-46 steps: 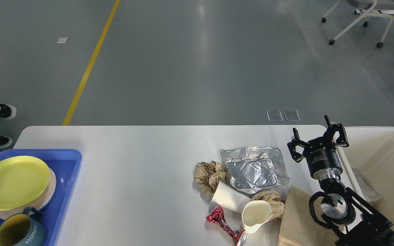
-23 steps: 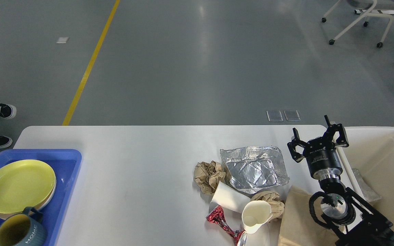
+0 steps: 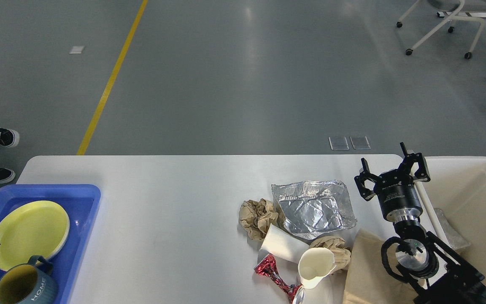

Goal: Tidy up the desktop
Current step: 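Lower the yellow plate onto the white plate and release, then raise the left gripper and bring it back over the tray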

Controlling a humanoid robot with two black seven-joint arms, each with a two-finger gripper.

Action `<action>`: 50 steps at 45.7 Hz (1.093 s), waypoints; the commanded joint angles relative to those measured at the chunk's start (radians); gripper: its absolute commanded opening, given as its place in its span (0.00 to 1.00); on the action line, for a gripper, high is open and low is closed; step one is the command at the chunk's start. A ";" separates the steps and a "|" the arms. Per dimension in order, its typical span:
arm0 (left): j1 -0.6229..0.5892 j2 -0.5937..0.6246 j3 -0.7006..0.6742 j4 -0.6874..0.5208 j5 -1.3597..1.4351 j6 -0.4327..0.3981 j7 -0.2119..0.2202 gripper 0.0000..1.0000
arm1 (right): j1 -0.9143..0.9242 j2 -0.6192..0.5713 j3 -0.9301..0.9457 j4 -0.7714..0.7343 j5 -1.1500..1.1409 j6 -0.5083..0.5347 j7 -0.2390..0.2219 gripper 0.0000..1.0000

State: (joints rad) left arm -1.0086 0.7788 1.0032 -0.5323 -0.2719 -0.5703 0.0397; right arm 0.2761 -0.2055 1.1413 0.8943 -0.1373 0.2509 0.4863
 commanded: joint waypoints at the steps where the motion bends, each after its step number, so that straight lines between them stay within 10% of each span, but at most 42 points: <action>1: -0.005 0.002 0.000 0.000 0.000 0.001 0.000 0.80 | 0.000 0.000 0.000 0.000 0.001 0.001 0.000 1.00; 25: -0.249 0.094 -0.167 -0.005 -0.003 -0.097 0.000 0.96 | 0.000 0.000 0.000 0.000 0.001 0.001 0.000 1.00; 50: 0.093 0.019 -1.288 -0.003 -0.012 -0.131 -0.075 0.96 | 0.000 0.000 0.000 0.000 0.001 0.001 0.000 1.00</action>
State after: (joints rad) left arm -1.0076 0.8722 -0.0673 -0.5361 -0.2846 -0.7089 -0.0146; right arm 0.2761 -0.2056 1.1413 0.8943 -0.1372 0.2512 0.4863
